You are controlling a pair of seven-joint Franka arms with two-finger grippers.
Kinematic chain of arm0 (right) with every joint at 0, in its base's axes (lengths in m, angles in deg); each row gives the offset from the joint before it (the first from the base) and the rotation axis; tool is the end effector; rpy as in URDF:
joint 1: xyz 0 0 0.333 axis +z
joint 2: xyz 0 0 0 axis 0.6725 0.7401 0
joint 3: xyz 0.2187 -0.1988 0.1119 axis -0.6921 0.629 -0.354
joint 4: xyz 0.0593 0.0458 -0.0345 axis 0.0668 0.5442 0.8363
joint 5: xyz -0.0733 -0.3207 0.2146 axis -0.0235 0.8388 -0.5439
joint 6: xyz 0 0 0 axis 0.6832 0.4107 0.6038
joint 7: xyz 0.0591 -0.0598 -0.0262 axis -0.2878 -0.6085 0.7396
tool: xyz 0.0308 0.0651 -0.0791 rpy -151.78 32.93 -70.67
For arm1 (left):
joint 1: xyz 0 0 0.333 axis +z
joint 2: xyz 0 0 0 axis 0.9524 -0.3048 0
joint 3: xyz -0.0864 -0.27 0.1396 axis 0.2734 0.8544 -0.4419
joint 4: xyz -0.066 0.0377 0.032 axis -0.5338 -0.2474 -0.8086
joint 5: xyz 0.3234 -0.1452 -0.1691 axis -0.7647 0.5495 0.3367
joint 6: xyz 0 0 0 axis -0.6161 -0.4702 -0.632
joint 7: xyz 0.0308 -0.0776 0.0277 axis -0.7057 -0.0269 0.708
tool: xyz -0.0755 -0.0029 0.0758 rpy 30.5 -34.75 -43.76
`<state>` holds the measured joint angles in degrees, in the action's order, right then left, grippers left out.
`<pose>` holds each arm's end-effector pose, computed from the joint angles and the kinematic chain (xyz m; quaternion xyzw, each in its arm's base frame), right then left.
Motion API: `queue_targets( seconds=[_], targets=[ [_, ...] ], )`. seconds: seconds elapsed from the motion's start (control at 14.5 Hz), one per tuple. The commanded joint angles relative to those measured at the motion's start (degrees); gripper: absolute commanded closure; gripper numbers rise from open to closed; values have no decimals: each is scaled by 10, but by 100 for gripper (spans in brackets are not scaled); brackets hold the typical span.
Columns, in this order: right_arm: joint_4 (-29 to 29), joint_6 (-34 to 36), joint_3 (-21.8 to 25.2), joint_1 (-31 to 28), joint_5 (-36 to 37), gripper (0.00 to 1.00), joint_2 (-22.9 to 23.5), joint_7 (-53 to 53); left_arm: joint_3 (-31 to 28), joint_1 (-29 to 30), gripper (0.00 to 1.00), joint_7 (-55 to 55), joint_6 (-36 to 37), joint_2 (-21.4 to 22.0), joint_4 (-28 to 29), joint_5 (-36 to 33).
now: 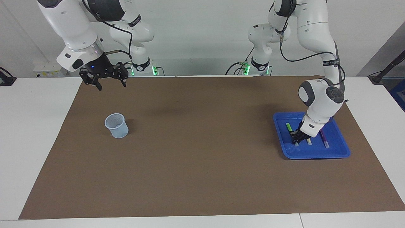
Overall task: Transfer and insert pens with both arms
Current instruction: 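Lower the left gripper and grasp the green pen, then lift the green pen with the left gripper while the right gripper approaches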
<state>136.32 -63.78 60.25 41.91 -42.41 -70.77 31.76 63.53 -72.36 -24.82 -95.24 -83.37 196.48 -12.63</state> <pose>0.5417 0.0329 0.6066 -0.9974 -0.0602 0.0295 0.0269 0.6160 0.0063 0.3023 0.9993 0.0107 0.0269 0.0245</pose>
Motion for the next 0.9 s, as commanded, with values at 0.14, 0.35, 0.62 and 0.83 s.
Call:
queue_targets(
  seconds=[0.14,0.35,0.62,0.83],
  targets=[
    [0,2,-3,-6,-7,0,-1,3,-2,-10,100,-18,83,1,-54,9],
    [5,9,-3,1,-7,0,-4,3,-2,-11,100,-38,116,4,-83,9],
    [26,2,-4,2,-13,0,-14,3,1,-12,100,-110,123,29,-93,9],
    [27,6,-4,1,-13,0,-15,2,3,-12,100,-180,168,36,-133,9]
  ],
)
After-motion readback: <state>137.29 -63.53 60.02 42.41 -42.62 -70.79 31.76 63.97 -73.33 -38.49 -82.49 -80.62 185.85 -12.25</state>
